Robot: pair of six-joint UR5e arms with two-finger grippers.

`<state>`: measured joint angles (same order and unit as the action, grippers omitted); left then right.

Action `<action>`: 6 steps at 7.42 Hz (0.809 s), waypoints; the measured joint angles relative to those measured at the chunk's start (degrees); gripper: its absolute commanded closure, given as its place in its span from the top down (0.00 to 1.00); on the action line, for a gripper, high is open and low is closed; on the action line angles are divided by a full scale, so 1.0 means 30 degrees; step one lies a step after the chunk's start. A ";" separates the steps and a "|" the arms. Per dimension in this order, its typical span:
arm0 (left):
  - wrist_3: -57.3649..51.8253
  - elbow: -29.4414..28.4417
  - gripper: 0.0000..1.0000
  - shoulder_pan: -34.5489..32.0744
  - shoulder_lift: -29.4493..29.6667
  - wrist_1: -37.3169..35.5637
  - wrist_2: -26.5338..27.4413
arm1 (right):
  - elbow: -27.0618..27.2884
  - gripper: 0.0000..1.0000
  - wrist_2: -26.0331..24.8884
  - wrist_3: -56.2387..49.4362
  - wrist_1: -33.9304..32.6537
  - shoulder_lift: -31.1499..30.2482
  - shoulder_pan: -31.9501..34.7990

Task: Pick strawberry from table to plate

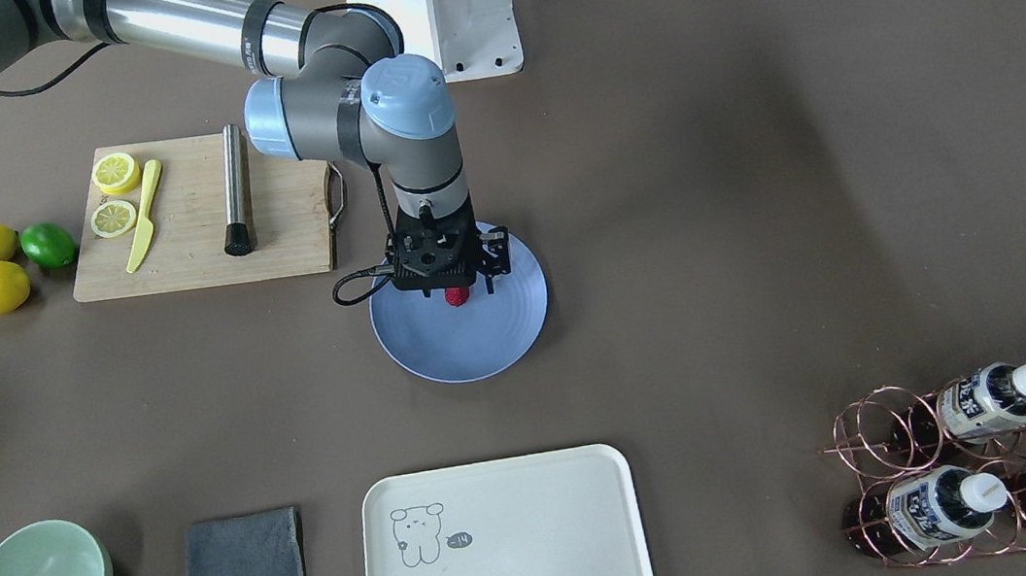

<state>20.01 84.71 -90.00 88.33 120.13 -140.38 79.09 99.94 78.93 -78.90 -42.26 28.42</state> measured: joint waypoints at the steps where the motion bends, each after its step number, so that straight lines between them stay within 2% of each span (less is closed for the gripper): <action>1: 0.0005 0.0003 0.98 -0.0001 0.0004 -0.0002 -0.0026 | 0.0298 1.00 0.0284 -0.0370 -0.0041 0.0038 0.0403; 3: 0.0008 0.0018 0.98 -0.0001 0.0058 -0.0027 -0.0091 | 0.0936 1.00 0.2434 -0.1844 -0.0582 -0.0046 0.2288; 6: 0.0008 0.0218 0.98 -0.0115 0.0112 -0.0060 -0.0498 | 0.2984 1.00 0.5743 -0.9112 -0.3465 -0.2404 0.7575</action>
<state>20.04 85.37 -90.34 88.67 119.95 -141.88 88.05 117.17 51.59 -89.29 -49.47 51.15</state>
